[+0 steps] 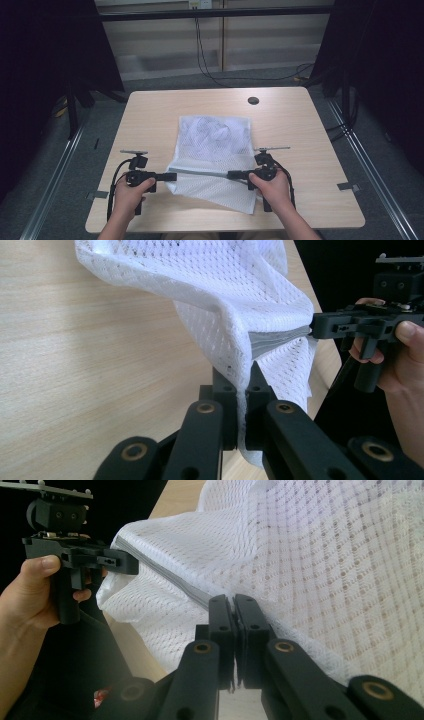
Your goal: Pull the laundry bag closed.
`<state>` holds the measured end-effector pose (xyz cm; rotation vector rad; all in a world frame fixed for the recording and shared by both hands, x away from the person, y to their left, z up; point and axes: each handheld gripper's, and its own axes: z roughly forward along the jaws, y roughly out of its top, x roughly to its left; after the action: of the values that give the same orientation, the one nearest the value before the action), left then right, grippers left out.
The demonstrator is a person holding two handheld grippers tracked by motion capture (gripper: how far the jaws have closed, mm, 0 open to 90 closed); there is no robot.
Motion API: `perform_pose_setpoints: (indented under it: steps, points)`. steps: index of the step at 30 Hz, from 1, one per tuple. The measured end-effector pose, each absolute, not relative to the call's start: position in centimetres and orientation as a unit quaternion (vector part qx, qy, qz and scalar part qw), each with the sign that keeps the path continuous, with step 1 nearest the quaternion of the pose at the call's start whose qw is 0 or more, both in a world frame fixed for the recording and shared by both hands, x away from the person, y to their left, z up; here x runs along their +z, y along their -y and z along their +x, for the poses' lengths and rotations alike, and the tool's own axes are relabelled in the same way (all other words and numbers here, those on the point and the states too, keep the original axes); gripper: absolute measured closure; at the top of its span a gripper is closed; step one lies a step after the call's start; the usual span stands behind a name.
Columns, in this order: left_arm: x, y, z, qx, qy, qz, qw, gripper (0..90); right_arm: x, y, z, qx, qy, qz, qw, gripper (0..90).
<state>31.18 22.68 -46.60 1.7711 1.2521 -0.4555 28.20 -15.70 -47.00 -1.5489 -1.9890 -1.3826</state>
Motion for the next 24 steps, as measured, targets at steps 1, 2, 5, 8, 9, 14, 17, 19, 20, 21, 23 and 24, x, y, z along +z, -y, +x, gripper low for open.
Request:
perform_pose_setpoints:
  steps: [1, 2, 5, 8, 9, 14, 17, 19, 20, 21, 23, 24]
  points:
    - [-46.6, -22.7, 31.2, -0.184, -0.507, 0.714, 0.446, 88.4, -47.0, 15.7, 28.2, -0.476, 0.686, -0.534, 0.132, 87.4]
    - [-46.6, -22.7, 31.2, -0.185, -0.505, 0.715, 0.446, 88.4, -47.0, 15.7, 28.2, -0.476, 0.686, -0.535, 0.133, 87.3]
    - [-46.6, -22.8, 31.2, -0.184, -0.503, 0.718, 0.445, 88.4, -47.0, 15.9, 28.2, -0.476, 0.686, -0.534, 0.132, 87.3]
    - [-46.6, -22.8, 31.2, -0.186, -0.508, 0.713, 0.447, 88.4, -47.1, 16.2, 28.1, -0.477, 0.685, -0.535, 0.132, 87.3]
    - [-46.6, -22.8, 31.2, -0.184, -0.508, 0.712, 0.447, 88.4, -47.0, 16.3, 28.1, -0.475, 0.685, -0.536, 0.132, 87.3]
    - [-46.6, -22.7, 31.1, -0.184, -0.508, 0.713, 0.448, 88.4, -47.1, 16.6, 28.1, -0.476, 0.684, -0.537, 0.13, 87.3]
    - [-46.5, -22.8, 31.1, -0.183, -0.508, 0.713, 0.448, 88.4, -47.1, 16.7, 28.0, -0.477, 0.685, -0.536, 0.13, 87.3]
    - [-46.5, -22.9, 31.1, -0.181, -0.509, 0.712, 0.448, 88.4, -47.1, 16.9, 27.9, -0.475, 0.686, -0.536, 0.128, 87.3]
    - [-46.6, -23.0, 31.2, -0.179, -0.505, 0.717, 0.446, 88.4, -47.2, 17.2, 27.9, -0.476, 0.683, -0.539, 0.128, 87.4]
    - [-46.6, -23.0, 31.2, -0.18, -0.506, 0.715, 0.447, 88.4, -47.2, 17.2, 27.9, -0.476, 0.683, -0.539, 0.128, 87.4]
    - [-46.6, -22.9, 31.2, -0.181, -0.506, 0.716, 0.446, 88.4, -47.2, 17.5, 27.8, -0.475, 0.682, -0.541, 0.128, 87.4]
    - [-46.6, -22.9, 31.1, -0.18, -0.506, 0.716, 0.446, 88.4, -47.2, 17.6, 27.8, -0.476, 0.682, -0.541, 0.128, 87.4]
